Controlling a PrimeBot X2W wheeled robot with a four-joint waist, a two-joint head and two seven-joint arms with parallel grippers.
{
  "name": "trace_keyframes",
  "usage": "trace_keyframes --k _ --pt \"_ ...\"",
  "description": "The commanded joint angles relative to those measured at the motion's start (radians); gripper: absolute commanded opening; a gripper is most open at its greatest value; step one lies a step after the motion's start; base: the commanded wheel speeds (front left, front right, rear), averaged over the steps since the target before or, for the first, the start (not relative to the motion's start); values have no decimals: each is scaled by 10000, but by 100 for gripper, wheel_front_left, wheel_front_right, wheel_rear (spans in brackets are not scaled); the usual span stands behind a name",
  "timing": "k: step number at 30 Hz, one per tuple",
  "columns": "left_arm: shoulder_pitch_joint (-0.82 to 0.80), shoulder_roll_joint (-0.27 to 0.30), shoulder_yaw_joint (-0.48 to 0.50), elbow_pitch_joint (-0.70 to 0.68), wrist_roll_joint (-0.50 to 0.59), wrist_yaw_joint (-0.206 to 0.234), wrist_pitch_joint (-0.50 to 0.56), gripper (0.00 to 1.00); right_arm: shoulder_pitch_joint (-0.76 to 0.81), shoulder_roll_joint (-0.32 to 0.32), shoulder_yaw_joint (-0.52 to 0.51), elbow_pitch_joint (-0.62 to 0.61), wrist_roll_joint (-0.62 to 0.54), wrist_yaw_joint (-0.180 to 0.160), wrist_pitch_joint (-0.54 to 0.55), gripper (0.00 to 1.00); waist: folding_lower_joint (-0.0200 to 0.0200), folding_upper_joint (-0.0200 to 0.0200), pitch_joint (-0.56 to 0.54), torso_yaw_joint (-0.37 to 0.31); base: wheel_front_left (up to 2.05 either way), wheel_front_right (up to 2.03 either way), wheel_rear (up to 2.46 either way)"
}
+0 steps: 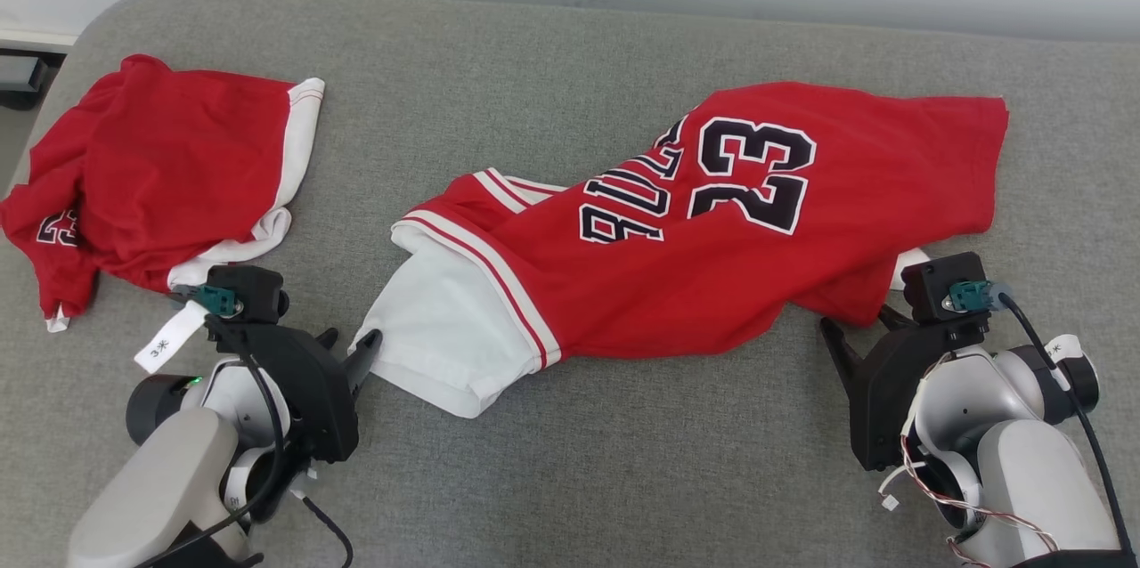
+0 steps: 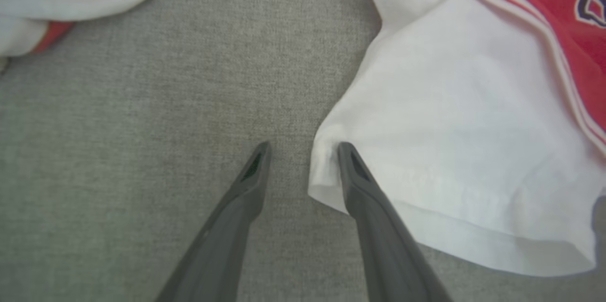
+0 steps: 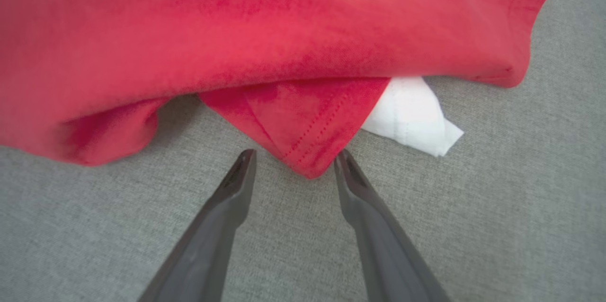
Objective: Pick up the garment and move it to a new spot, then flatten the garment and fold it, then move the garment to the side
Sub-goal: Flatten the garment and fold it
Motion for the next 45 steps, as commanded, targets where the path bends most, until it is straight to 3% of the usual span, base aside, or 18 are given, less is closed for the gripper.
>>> trace_keyframes --k 1,5,6,7,9,10,11,12,20,26,33,45 --pt "560 -80 -231 96 -172 -21 332 75 -115 -15 -29 -17 28 -17 -14 84 0 -1 -16 19 0 0 0" --pt "682 -17 -260 -272 -261 -14 596 73 -78 -15 -41 10 41 -17 -39 83 0 -1 -78 80 0 0 0" --pt "709 -5 -266 -337 -307 -8 675 67 -65 -16 -25 25 37 -17 -27 73 0 -1 -94 93 0 0 0" --pt "734 14 -268 -400 -361 1 763 50 -56 -16 -15 32 41 -17 -23 64 0 -1 -108 102 0 0 0" --pt "821 49 -277 -519 -437 22 874 36 -47 -16 -25 61 55 -17 9 31 0 -1 -124 108 0 0 0" --pt "845 59 -279 -569 -446 35 863 20 -49 -16 -36 73 49 -17 24 10 0 -1 -128 105 0 0 0" --pt "837 59 -279 -618 -431 43 787 5 -55 -16 -56 82 36 -17 48 6 0 -1 -131 102 0 0 0" --pt "828 41 -259 -661 -430 26 715 0 -57 -16 -87 102 9 -17 91 0 0 -1 -129 102 0 0 0" --pt "653 -103 -132 -846 -468 -121 89 0 -47 -16 -293 193 137 -18 -82 0 0 -1 -112 36 0 0 0" --pt "597 -133 457 -1337 -691 -105 -1018 0 -204 -16 -540 177 1387 -18 -675 0 0 -1 -254 22 0 0 0" --pt "1046 -492 1688 -3060 -1506 -210 -2959 0 -505 -18 -1082 -185 3169 -18 -1245 0 0 -1 -728 61 0 0 0" --pt "1363 -783 3032 -5853 -1882 660 -4540 0 -864 -18 -2012 -1122 4006 -18 -1310 0 0 -1 -1486 -61 0 0 0"
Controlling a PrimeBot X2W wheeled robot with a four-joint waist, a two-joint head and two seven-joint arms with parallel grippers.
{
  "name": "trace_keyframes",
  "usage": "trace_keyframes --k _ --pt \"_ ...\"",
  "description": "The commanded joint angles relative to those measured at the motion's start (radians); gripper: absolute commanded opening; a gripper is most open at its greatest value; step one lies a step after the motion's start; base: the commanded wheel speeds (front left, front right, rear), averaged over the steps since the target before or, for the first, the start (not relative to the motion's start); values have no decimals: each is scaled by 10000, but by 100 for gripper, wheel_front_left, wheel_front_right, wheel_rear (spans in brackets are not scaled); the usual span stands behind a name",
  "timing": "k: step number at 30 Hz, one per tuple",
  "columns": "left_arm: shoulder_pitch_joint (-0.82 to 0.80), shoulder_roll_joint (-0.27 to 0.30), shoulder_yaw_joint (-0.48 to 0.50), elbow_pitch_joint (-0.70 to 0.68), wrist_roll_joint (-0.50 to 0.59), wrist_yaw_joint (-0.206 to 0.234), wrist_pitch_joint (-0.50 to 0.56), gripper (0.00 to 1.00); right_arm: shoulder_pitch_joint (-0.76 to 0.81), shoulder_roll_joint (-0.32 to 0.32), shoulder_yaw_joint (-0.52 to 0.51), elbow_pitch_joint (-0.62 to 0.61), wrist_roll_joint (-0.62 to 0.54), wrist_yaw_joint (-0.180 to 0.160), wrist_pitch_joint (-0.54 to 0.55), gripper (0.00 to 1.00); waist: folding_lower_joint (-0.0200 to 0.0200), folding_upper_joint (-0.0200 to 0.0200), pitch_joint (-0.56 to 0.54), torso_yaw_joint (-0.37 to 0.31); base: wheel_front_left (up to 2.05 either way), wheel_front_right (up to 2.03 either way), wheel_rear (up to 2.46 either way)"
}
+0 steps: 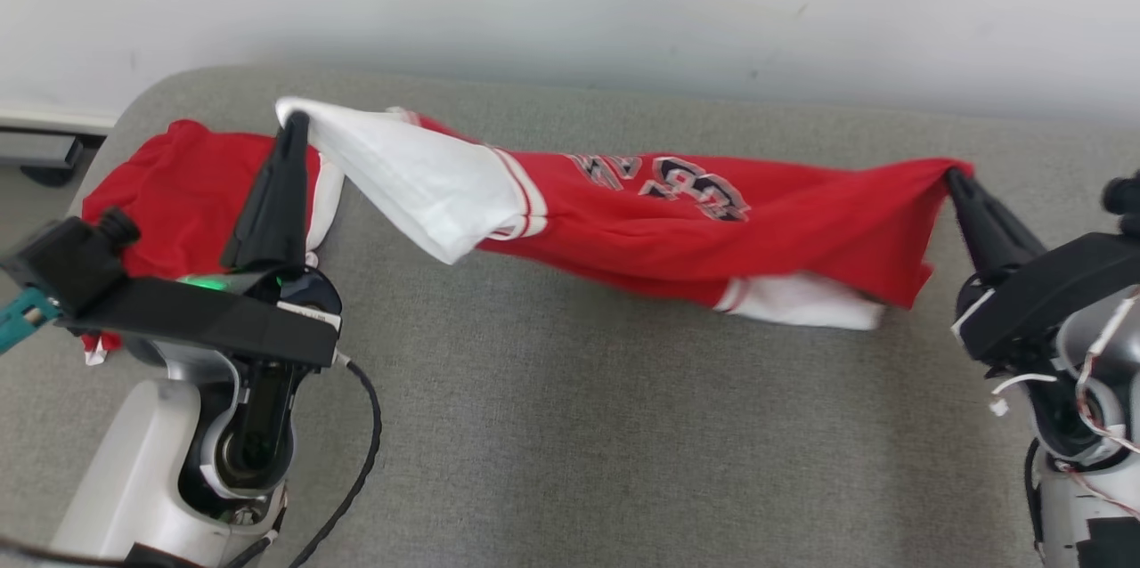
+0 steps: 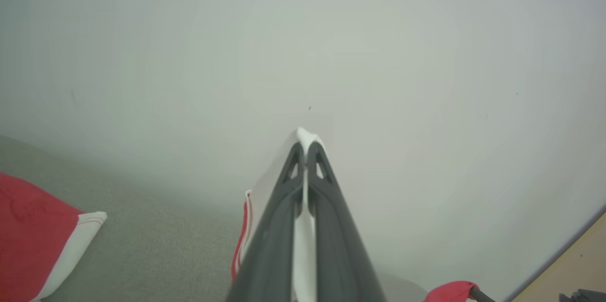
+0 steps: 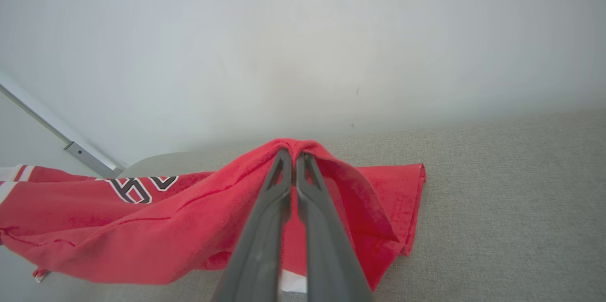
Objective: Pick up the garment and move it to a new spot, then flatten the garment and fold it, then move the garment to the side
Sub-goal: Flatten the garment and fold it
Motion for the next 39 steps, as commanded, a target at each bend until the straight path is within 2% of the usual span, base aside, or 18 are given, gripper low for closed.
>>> trace_keyframes --k 1,7,15,21,27,29,34,39 --pt "92 -99 151 -352 -85 172 -157 0 -105 -22 -173 -218 160 -18 63 0 0 -1 -203 -105 0 0 0" --pt "-242 -234 218 -1053 -132 741 143 0 -295 -20 -425 -892 234 -16 574 0 0 -1 -428 -366 0 0 0" --pt "-1652 -445 142 -1012 18 1179 765 0 -1593 -19 154 -1591 -321 -15 1578 0 0 -1 -89 -819 0 0 0" --pt "-3274 -710 157 -154 83 1315 997 0 -3016 -22 615 -920 -432 -13 1713 0 0 -1 490 -996 0 0 0" --pt "-4955 -1233 302 1299 -98 1148 845 0 -4597 -17 637 620 -653 -11 1547 0 0 -1 1384 -1086 0 0 0" --pt "-5200 -1302 421 1536 -184 1094 731 0 -4875 -19 785 798 -854 -11 1416 0 0 -1 1527 -1107 0 0 0" --pt "-6402 -1324 429 2632 255 844 135 0 -6253 -25 1122 1858 -1282 -11 690 0 0 -1 2182 -1188 0 0 0" --pt "-7457 -1237 596 3594 624 494 -661 0 -7705 -32 973 2878 -1465 -11 -399 0 0 -1 2435 -1266 0 0 0"
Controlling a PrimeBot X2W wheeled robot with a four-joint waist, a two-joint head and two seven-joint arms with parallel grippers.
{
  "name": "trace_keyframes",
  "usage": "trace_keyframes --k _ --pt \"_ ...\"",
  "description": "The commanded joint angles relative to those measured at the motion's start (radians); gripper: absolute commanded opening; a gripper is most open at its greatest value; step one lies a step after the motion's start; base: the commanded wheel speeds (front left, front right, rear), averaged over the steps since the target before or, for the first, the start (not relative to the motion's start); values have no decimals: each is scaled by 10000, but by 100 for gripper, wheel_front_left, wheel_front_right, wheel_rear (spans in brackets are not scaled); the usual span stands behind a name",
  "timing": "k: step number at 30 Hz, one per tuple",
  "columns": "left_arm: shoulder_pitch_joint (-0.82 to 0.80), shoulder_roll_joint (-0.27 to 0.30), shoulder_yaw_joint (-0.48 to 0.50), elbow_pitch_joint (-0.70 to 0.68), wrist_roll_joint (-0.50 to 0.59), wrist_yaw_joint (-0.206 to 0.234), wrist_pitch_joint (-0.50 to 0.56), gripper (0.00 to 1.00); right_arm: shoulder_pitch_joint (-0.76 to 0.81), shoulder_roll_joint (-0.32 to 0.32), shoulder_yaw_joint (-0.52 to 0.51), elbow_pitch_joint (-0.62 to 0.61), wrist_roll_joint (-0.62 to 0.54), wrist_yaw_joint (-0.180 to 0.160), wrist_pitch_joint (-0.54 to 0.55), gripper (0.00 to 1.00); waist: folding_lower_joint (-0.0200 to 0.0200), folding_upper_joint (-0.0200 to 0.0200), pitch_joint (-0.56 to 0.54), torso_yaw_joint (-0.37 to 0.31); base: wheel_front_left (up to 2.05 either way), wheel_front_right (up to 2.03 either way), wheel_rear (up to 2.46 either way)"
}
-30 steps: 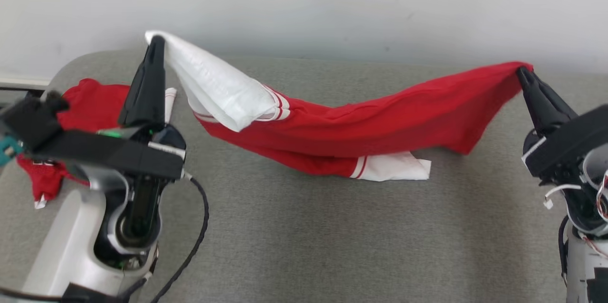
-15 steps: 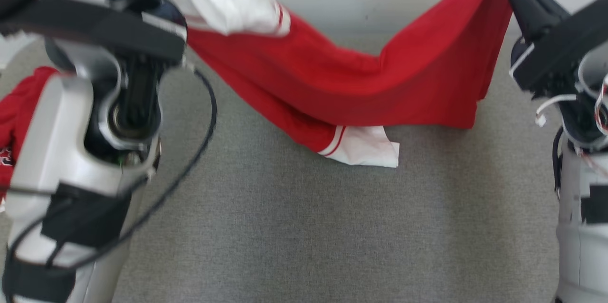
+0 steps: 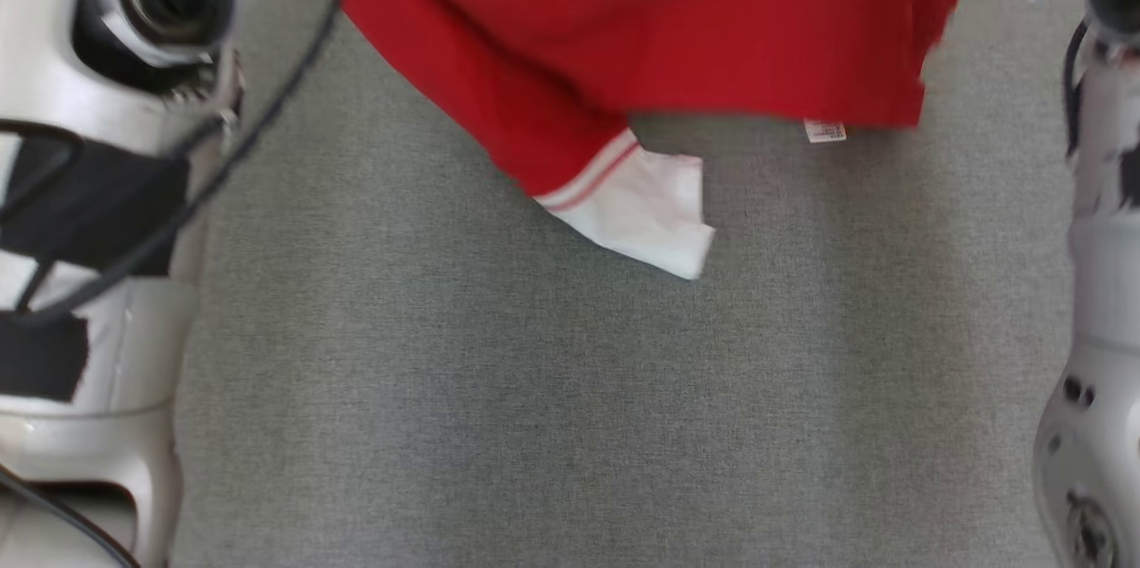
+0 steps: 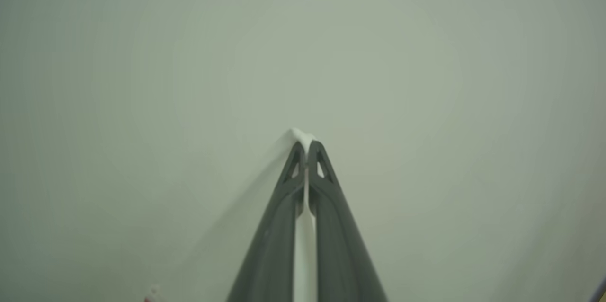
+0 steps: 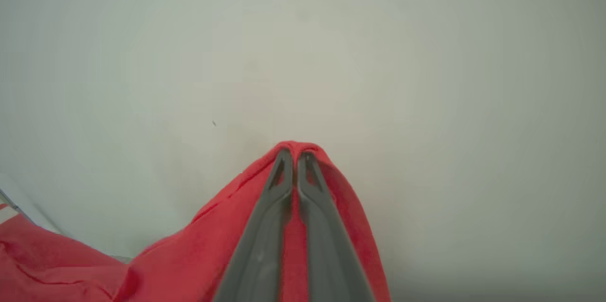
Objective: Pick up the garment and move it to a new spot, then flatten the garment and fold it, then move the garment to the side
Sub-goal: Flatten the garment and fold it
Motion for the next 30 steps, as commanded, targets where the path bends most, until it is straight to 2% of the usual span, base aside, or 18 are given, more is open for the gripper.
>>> trace_keyframes --k 1,7,10,13,16,19,24,30 --pt "-277 95 48 187 169 -125 -214 0 -368 -44 -157 256 12 -4 -306 0 -3 -2 165 -120 0 0 0" --pt "-1350 133 321 720 811 -479 -914 0 -2036 -30 -892 1456 -196 -4 -2573 0 -3 -2 44 -242 0 0 0" --pt "-1842 -74 743 298 1048 -790 -1028 0 -2765 -32 -1194 1806 -497 -4 -3869 0 -3 -2 11 -251 0 0 0" --pt "-1898 -355 1358 -600 1445 -1229 -1020 0 -3001 -39 -1160 2090 -861 -4 -4572 0 -3 -2 105 -226 0 0 0" --pt "-1394 -520 1215 -877 1642 -1641 -1017 0 -2712 -336 -1058 2408 -1204 -4 -4487 0 -3 -2 358 -122 0 0 0" --pt "-652 -555 610 -672 1842 -1861 -1019 0 -2054 -636 -694 2691 -1181 -4 -4000 0 -3 -2 687 5 0 0 0" --pt "749 -568 203 -429 2011 -2038 -1022 0 -706 -1229 -342 2595 -718 -4 -3458 0 -3 -2 1014 264 0 0 0" --pt "2633 -535 413 -1085 1942 -2108 -1023 0 1226 -1718 357 1742 170 -5 -2512 0 -3 -2 627 583 0 0 0"
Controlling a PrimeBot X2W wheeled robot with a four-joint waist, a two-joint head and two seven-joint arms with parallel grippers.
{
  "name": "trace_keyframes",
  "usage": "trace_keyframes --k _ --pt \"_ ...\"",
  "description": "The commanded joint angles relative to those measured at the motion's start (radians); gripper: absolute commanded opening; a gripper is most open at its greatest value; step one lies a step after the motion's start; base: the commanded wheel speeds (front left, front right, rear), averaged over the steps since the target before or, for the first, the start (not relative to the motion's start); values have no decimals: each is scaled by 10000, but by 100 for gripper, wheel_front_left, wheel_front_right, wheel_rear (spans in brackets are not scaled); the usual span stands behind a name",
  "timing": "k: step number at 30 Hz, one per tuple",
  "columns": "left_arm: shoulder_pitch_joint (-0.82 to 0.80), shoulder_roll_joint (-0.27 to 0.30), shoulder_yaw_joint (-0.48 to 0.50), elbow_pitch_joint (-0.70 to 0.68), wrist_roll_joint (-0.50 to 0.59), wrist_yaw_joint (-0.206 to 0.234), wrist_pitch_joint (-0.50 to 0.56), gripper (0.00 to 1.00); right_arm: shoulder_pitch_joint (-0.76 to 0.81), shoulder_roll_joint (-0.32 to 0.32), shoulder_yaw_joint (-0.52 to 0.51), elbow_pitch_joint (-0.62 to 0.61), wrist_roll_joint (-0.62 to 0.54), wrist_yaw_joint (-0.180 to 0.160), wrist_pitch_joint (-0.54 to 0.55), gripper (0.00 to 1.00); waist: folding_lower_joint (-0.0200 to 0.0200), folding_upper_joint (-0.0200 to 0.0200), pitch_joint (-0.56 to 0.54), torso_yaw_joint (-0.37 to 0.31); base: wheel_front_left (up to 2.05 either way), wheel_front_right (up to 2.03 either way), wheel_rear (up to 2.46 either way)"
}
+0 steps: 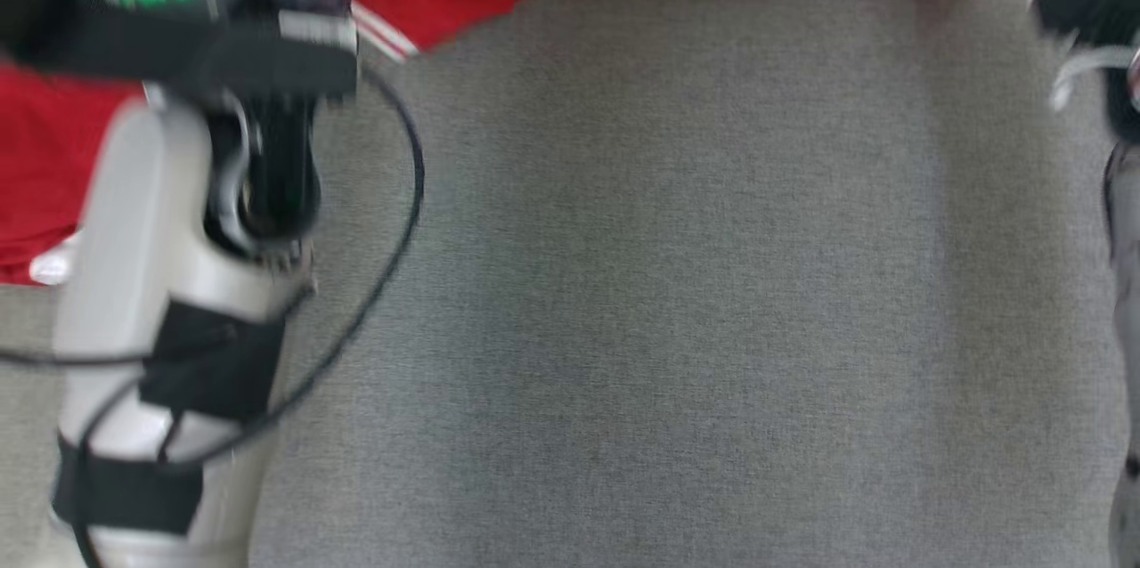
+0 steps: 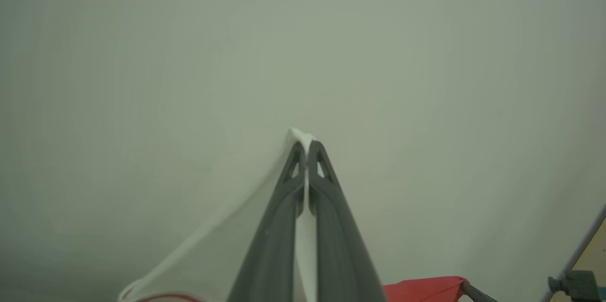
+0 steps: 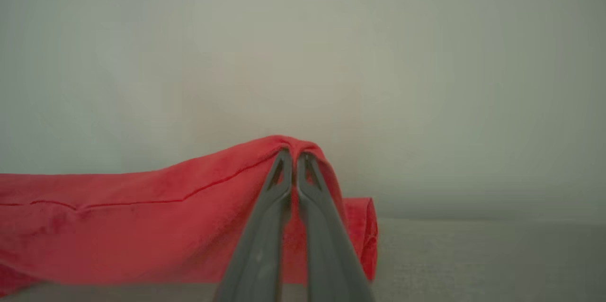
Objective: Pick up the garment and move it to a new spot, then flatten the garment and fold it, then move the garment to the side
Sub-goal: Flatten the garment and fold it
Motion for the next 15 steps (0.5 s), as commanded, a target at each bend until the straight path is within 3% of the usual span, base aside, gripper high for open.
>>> trace_keyframes --k 1,5,9,10,15 --pt "624 75 55 -271 -90 -46 -37 0 617 -194 137 -342 330 -10 386 0 -2 -1 -377 202 0 0 0" --pt "1871 184 121 -746 -301 -16 -30 0 1917 -393 266 -1182 782 -12 1342 0 -2 -1 -850 309 0 0 0" --pt "3521 376 152 -1501 -654 175 248 0 3797 -388 -384 -2642 1022 -7 2647 0 -2 -1 -1530 447 0 0 0" --pt "4277 570 102 -1818 -748 303 555 0 4761 -191 -699 -3367 949 -7 3327 0 -2 -1 -1874 474 0 0 0" --pt "6245 973 -167 -2694 -1081 694 1614 0 6706 494 -1386 -4998 480 -7 5163 0 -2 -1 -2576 366 0 0 0"
